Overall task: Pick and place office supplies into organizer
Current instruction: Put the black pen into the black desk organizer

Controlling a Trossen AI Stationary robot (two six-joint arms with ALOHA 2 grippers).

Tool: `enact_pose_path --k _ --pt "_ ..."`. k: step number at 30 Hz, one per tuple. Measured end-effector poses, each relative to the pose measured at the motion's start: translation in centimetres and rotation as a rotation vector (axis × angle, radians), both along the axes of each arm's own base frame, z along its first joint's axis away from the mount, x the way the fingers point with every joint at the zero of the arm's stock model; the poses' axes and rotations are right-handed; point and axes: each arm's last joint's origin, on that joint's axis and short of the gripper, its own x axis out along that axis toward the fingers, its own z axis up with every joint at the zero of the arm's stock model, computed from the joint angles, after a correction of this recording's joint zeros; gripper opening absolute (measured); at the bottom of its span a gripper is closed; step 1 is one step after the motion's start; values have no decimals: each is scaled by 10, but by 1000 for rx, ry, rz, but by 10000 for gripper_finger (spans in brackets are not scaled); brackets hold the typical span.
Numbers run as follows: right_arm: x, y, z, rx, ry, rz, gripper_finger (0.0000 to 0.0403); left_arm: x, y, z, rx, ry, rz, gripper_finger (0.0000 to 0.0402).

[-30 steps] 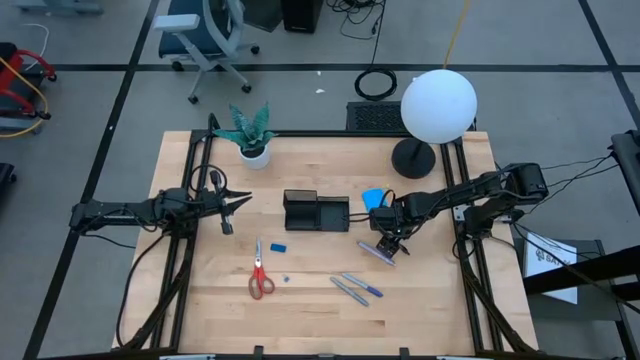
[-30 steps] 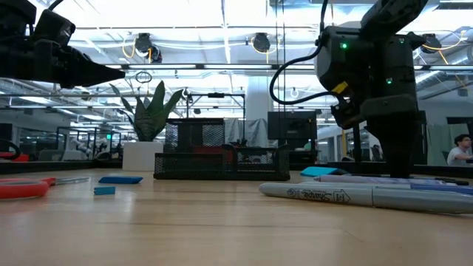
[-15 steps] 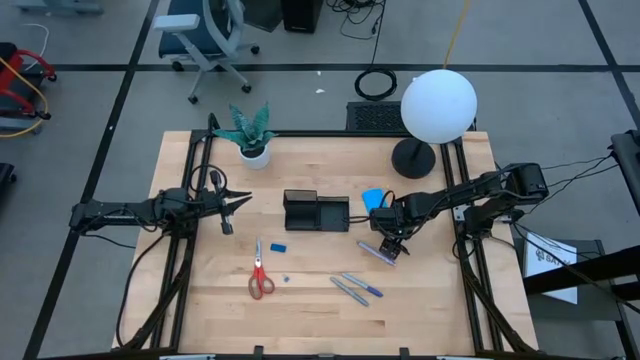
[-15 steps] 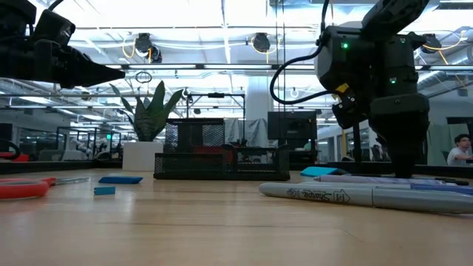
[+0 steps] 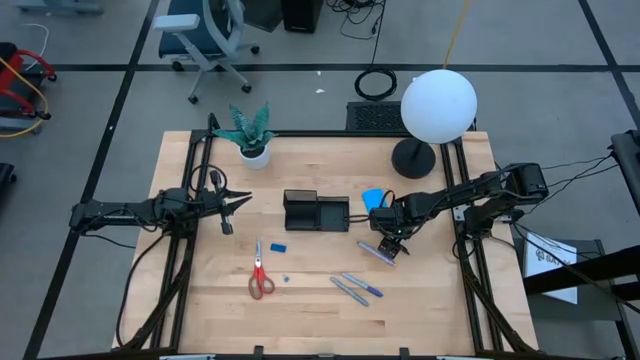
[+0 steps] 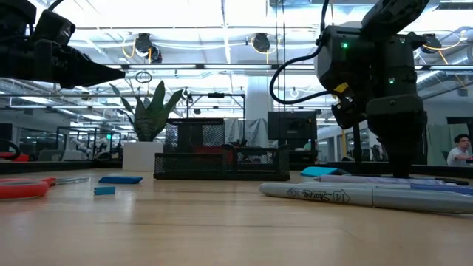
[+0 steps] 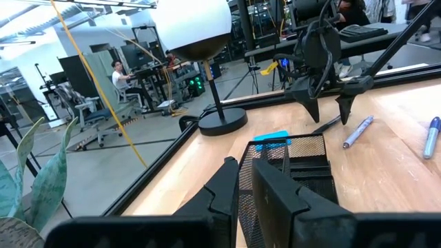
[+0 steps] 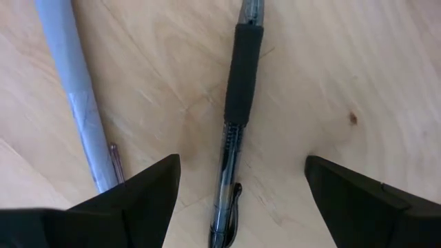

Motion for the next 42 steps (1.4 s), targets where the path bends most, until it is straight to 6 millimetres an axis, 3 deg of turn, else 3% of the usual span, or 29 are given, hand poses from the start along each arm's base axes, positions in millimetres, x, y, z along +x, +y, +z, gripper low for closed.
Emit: enact_pose_path --k 23,29,42 --pt "-9 8 0 -115 83 -52 302 0 0 0 0 0 0 51" --pt "-8 8 0 -112 80 -28 269 0 0 0 0 0 0 51" --pt "-9 6 0 -110 88 16 160 0 0 0 0 0 0 51"
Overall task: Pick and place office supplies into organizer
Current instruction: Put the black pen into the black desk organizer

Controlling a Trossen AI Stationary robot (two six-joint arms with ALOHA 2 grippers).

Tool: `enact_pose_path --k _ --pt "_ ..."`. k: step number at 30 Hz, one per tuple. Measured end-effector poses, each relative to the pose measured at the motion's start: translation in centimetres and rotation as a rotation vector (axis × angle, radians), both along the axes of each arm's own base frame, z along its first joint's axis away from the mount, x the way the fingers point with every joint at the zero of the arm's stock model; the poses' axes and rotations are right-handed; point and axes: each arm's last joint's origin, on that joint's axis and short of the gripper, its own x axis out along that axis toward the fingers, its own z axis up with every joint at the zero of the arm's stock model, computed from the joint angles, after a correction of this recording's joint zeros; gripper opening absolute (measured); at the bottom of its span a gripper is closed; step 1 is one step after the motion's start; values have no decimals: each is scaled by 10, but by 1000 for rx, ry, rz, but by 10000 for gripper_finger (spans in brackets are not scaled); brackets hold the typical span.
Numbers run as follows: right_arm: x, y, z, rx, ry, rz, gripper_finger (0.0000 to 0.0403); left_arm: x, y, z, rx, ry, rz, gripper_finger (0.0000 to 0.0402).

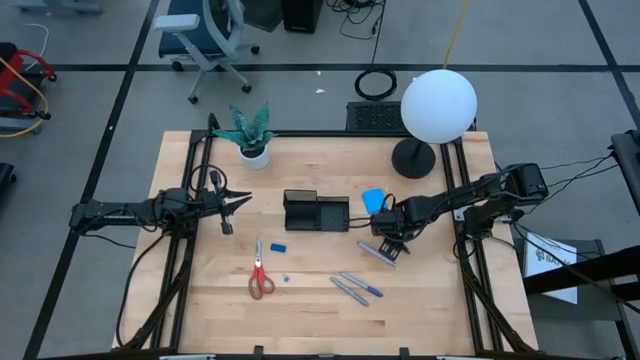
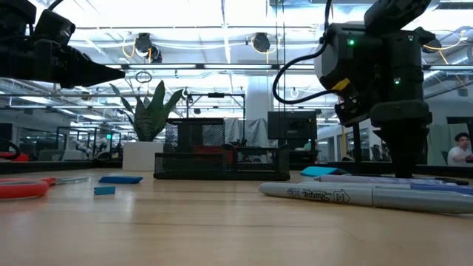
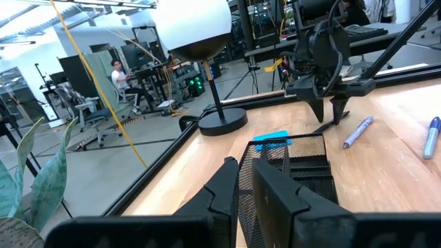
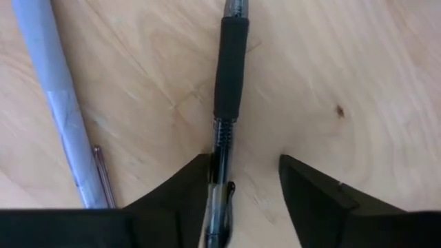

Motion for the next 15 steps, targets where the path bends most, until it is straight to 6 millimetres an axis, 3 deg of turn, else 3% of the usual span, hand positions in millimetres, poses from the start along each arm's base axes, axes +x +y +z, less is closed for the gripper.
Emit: enact_pose_path --k 15 --pt "5 0 0 3 -51 115 36 0 0 0 0 0 0 51"
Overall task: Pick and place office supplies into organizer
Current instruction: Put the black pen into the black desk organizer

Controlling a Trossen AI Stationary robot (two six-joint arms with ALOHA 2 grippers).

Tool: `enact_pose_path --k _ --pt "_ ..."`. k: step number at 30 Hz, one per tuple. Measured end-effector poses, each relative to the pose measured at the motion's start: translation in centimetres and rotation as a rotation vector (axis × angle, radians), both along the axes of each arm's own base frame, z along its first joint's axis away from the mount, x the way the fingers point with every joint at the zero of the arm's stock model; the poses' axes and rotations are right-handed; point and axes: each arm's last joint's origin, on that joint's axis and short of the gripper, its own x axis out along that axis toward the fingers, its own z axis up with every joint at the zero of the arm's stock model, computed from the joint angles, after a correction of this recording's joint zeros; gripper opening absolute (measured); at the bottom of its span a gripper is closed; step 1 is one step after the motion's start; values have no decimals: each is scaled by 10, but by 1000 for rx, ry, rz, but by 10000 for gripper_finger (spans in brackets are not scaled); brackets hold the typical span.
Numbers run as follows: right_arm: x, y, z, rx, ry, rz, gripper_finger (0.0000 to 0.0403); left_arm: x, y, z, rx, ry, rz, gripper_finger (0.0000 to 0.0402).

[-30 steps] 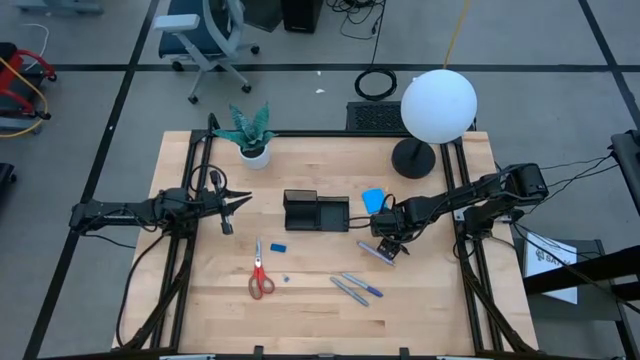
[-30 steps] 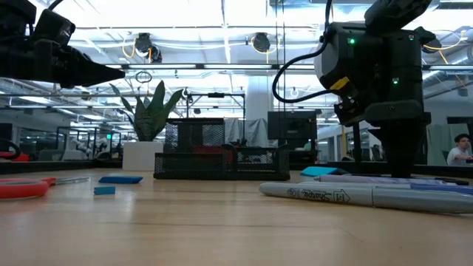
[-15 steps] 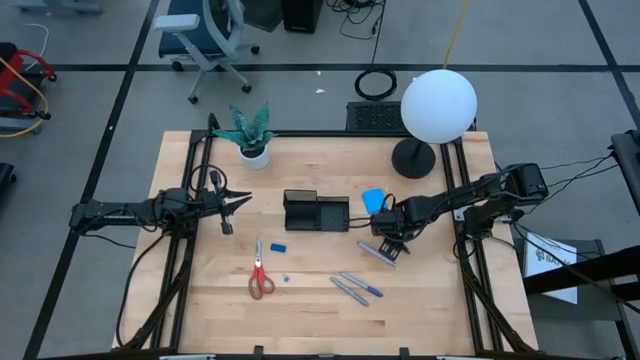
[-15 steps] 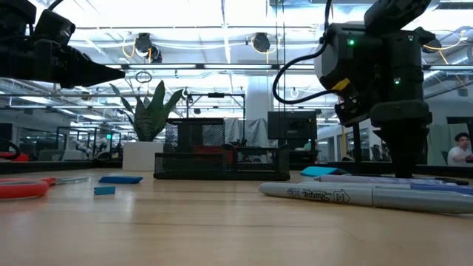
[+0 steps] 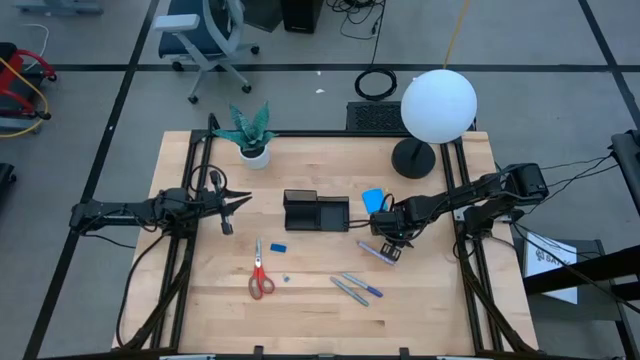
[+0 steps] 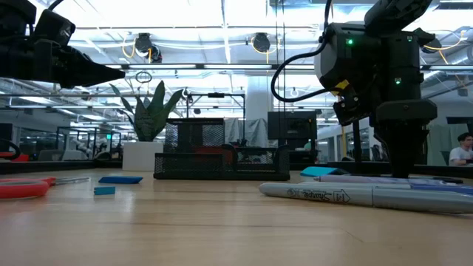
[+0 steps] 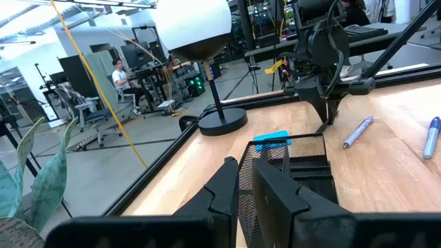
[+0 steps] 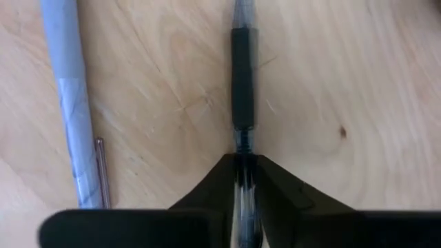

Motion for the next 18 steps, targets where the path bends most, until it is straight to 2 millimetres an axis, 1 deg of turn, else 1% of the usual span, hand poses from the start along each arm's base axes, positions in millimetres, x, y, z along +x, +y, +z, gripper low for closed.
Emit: enact_pose_path --k 3,14,18 --pt "0 0 0 0 -1 23 16 0 0 0 0 0 0 51" --pt "2 1 1 26 -12 48 17 0 0 0 0 0 0 51" --pt "6 2 5 46 -19 70 17 0 0 0 0 0 0 51"
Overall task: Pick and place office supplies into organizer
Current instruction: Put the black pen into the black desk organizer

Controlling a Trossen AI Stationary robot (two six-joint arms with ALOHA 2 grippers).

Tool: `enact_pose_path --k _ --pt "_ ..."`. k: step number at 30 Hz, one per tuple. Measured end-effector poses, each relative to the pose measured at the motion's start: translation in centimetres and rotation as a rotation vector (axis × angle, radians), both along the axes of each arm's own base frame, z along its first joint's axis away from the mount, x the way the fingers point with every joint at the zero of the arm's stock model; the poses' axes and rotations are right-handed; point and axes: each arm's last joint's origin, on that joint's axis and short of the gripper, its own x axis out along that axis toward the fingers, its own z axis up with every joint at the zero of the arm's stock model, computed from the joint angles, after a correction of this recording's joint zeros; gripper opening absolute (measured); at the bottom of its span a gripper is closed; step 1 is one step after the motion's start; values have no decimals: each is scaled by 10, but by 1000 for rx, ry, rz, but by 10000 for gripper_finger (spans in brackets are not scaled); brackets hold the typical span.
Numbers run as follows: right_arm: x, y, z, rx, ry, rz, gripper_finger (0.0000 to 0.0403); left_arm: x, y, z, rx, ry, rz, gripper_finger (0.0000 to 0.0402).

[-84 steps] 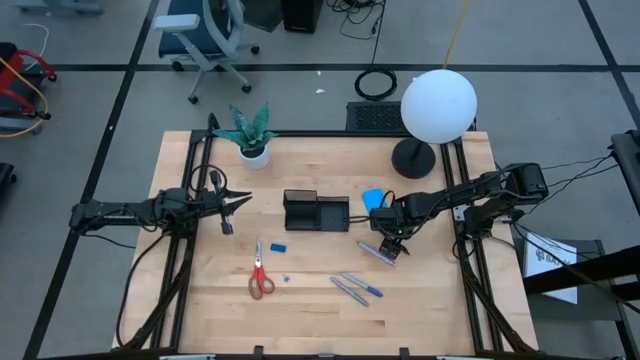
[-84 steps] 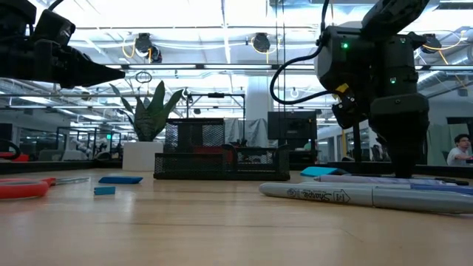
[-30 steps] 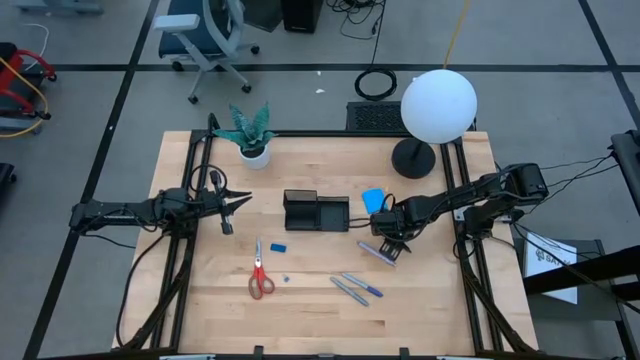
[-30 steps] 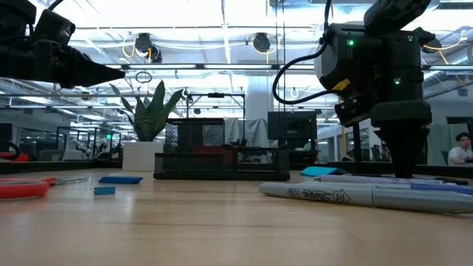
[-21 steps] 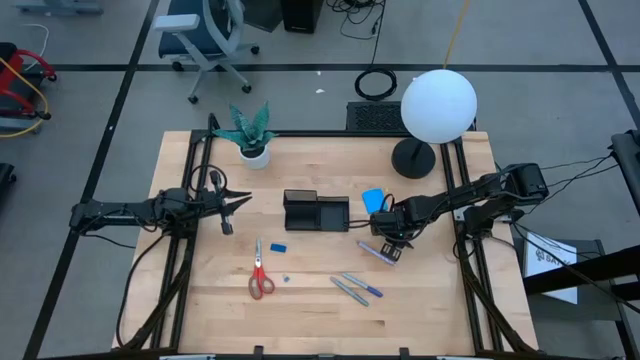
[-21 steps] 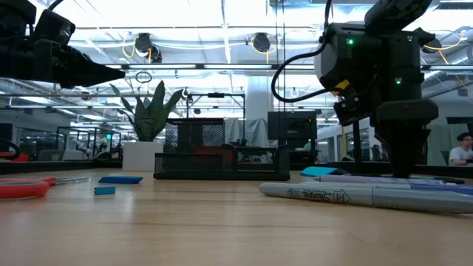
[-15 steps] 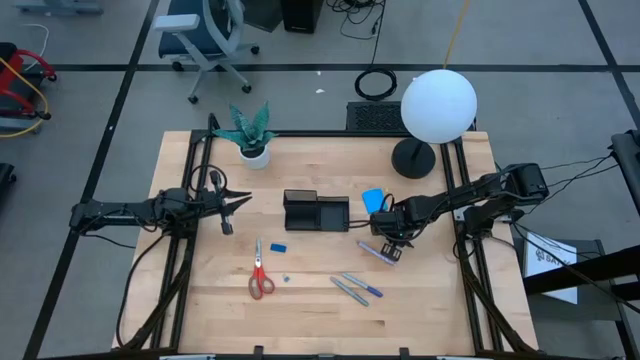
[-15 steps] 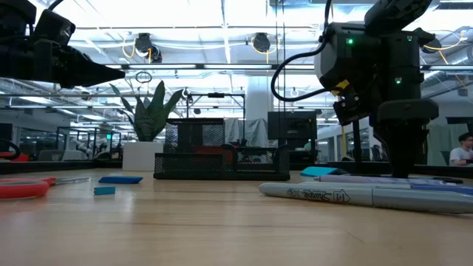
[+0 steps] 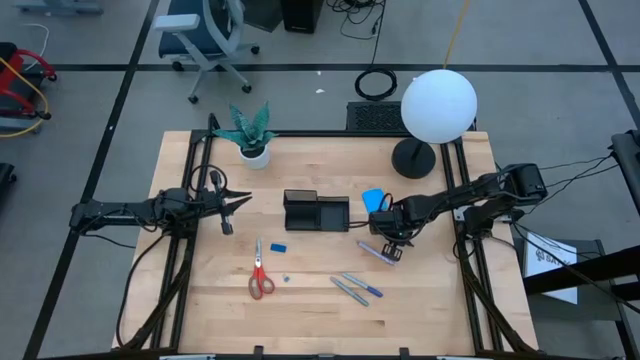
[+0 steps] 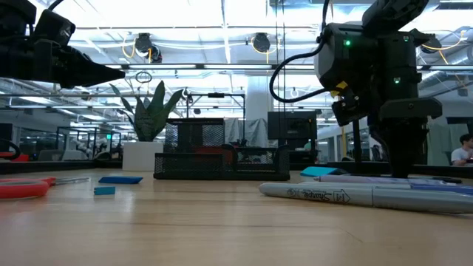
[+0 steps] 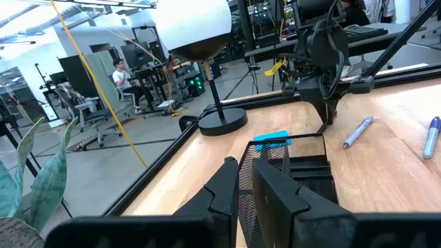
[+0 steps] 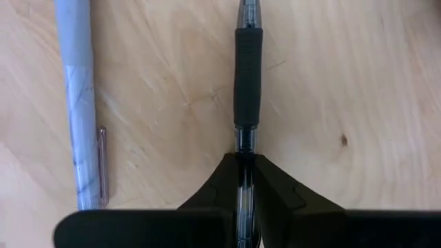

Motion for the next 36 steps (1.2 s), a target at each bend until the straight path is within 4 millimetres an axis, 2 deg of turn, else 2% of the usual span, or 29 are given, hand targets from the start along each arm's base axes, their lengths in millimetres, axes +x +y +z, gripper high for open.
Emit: enact_pose_path --k 7,15,22,36 --pt "16 1 20 7 -58 46 17 0 0 0 0 0 0 51" --pt "37 3 53 5 -146 84 17 0 0 0 0 0 -1 51" --pt "57 9 67 -101 -351 197 17 0 0 0 0 0 0 51" --pt "99 24 102 -277 -920 377 17 0 0 0 0 0 -1 51"
